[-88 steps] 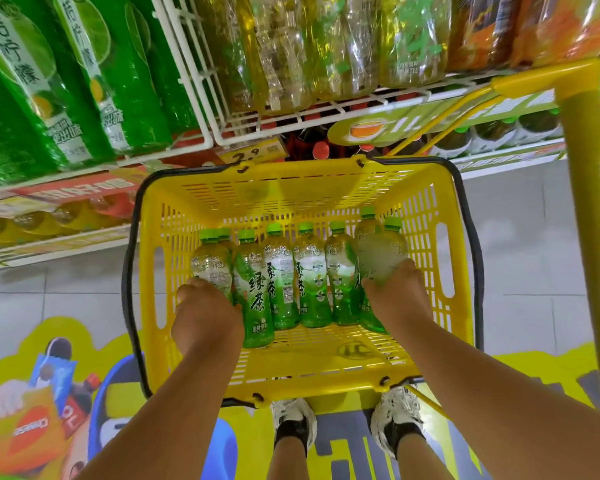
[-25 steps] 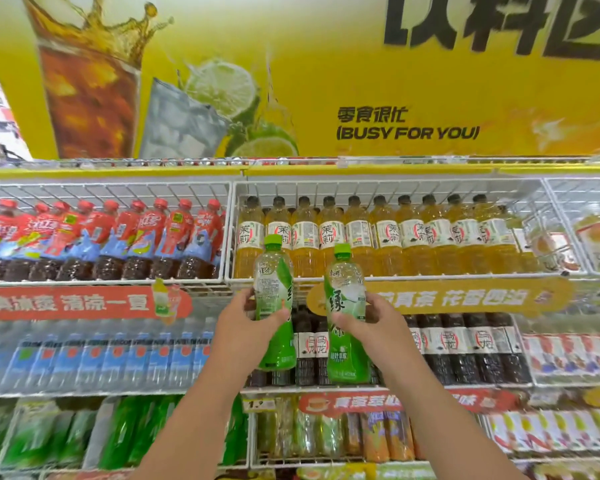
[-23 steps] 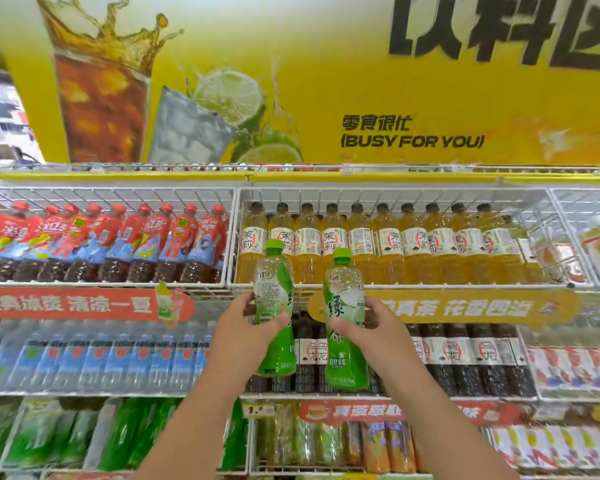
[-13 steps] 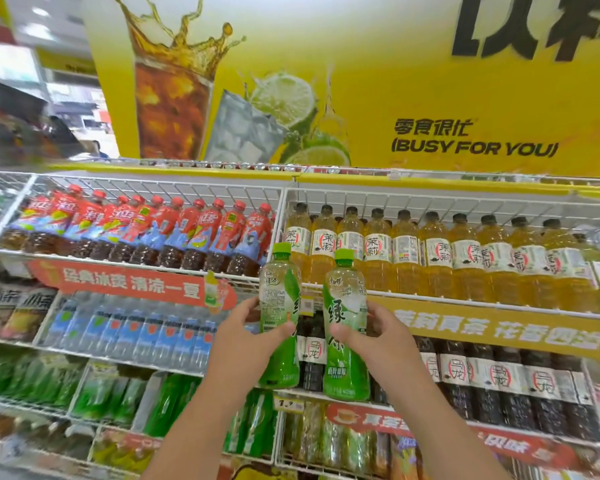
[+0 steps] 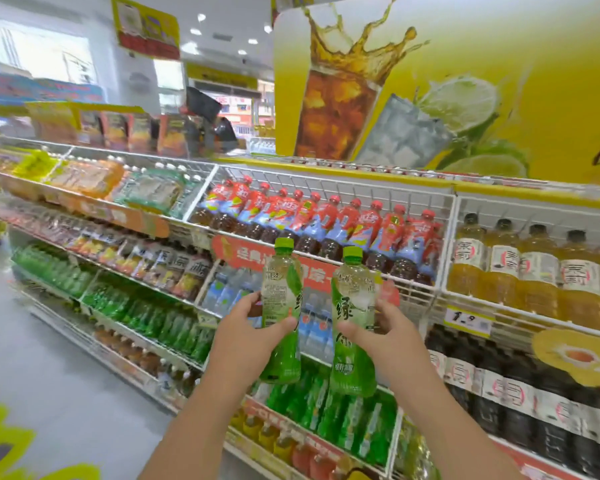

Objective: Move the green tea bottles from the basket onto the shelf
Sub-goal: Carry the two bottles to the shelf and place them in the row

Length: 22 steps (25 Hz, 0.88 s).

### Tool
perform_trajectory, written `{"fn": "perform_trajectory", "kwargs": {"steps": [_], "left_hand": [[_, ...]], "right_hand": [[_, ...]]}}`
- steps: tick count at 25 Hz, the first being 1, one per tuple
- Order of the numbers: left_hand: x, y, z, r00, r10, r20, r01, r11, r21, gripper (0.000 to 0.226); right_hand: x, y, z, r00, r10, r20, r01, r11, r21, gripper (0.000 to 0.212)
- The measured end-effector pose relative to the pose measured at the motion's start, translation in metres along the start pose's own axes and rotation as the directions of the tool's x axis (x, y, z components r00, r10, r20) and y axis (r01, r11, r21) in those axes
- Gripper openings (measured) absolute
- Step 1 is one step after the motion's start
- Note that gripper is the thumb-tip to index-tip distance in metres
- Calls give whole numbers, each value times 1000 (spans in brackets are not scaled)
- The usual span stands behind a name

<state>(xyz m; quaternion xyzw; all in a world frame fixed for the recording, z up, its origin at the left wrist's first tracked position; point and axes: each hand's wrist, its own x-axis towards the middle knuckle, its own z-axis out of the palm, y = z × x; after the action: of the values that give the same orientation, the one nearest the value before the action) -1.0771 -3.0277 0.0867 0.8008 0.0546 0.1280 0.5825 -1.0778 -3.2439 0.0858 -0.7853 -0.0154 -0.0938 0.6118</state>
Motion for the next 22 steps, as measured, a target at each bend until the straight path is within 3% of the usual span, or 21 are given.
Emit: {"fn": "perform_trajectory", "kwargs": {"steps": [2,5,9,11,14,17,22], "left_hand": [[22,-25,-62,998,-4,-59,5,1000,23,81],[52,-56,-147,994,-24,-110,27,999,33,83],[92,-89,-238,978,-91,-190,99,995,29,57],[114,-107,-272,969,-125,-213,128,992,2,69],[153,-131,-308,957,-135,-257,132,991,-32,83],[195,-148,-333,943,-145,-300,135,989,-54,69],[272,-175,-371,919,-126,-374,117,992,-47,54]], "right_hand": [[12,-11,67,999,16,43,-16,1000,-7,68],[27,-34,157,995,26,92,-33,997,74,61],[51,-54,260,992,1,129,-14,995,99,81],[64,-64,305,988,-6,156,-11,994,104,84],[93,-72,363,980,-18,196,-2,995,101,71],[133,-75,416,970,-38,239,13,995,104,74],[202,-84,492,946,-58,319,9,988,153,48]]}}
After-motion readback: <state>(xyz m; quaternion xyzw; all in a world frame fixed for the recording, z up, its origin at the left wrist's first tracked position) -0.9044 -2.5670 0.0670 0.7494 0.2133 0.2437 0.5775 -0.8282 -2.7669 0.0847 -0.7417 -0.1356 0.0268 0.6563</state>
